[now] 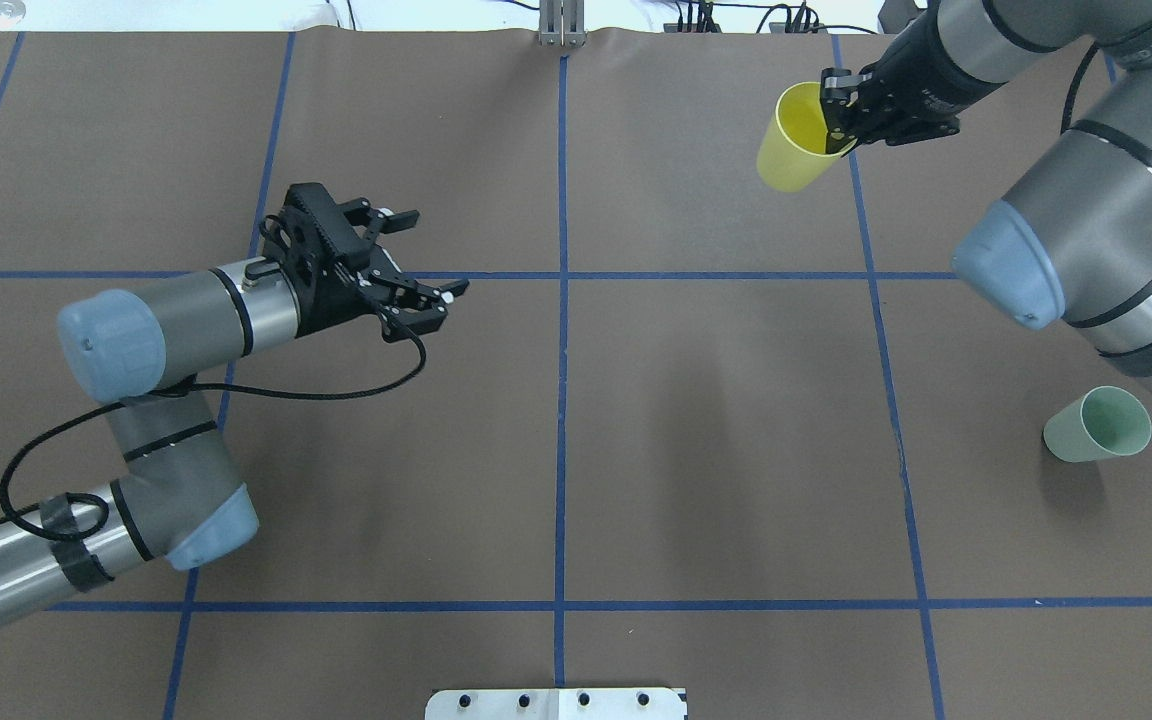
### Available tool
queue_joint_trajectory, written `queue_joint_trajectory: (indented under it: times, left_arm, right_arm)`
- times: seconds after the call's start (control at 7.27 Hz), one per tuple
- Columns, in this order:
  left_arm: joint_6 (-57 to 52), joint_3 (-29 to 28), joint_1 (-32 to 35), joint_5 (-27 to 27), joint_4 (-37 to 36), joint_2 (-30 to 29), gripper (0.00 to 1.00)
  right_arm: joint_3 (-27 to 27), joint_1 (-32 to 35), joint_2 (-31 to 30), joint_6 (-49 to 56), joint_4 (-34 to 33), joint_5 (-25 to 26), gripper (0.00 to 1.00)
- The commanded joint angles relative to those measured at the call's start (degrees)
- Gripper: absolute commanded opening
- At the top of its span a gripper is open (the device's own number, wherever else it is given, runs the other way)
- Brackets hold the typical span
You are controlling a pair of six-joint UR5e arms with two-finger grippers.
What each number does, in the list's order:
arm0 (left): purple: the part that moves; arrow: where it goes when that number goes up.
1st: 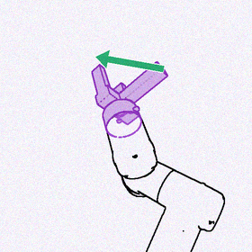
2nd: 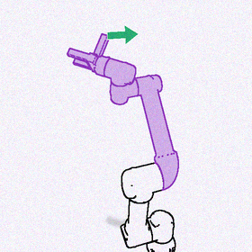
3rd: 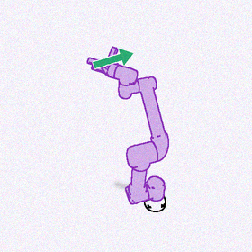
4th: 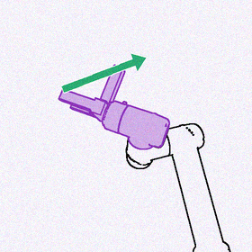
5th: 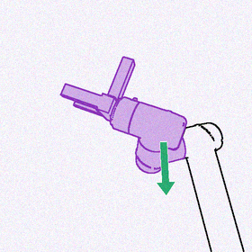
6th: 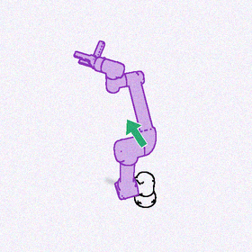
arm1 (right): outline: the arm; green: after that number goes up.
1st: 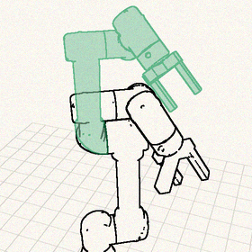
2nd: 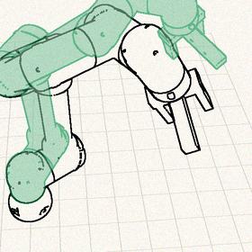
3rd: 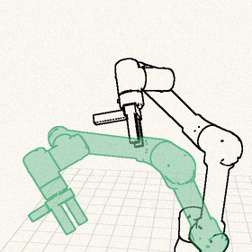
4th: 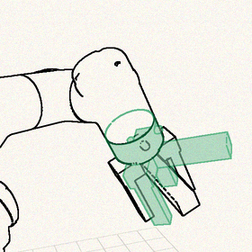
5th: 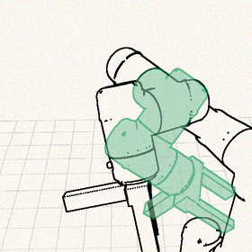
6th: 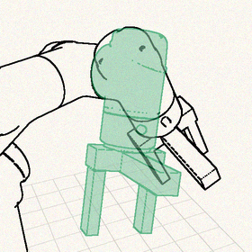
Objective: Transfer and stack yellow cup on green cup
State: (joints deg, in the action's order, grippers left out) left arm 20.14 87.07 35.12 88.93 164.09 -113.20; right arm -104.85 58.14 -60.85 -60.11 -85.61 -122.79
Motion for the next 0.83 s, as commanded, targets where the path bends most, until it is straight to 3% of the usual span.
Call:
queue_joint_trajectory:
  times: [0.0, 0.28, 0.69]
  left_arm:
    - [-0.02, 0.03, 9.39, 5.41, -13.38, 4.55, 0.99]
    - [-0.19, -0.41, 22.3, 23.31, -27.88, 5.62, 1.0]
    - [-0.19, -0.24, 35.93, 36.35, -39.32, 11.32, 1.0]
  right_arm:
    - [-0.27, 1.62, -1.8, 1.83, 0.0, 0.01, 0.0]
    - [-1.05, 1.98, -4.52, 6.38, 0.0, -0.08, 0.0]
    - [-4.48, 3.64, -8.48, 8.78, 0.09, -0.26, 0.0]
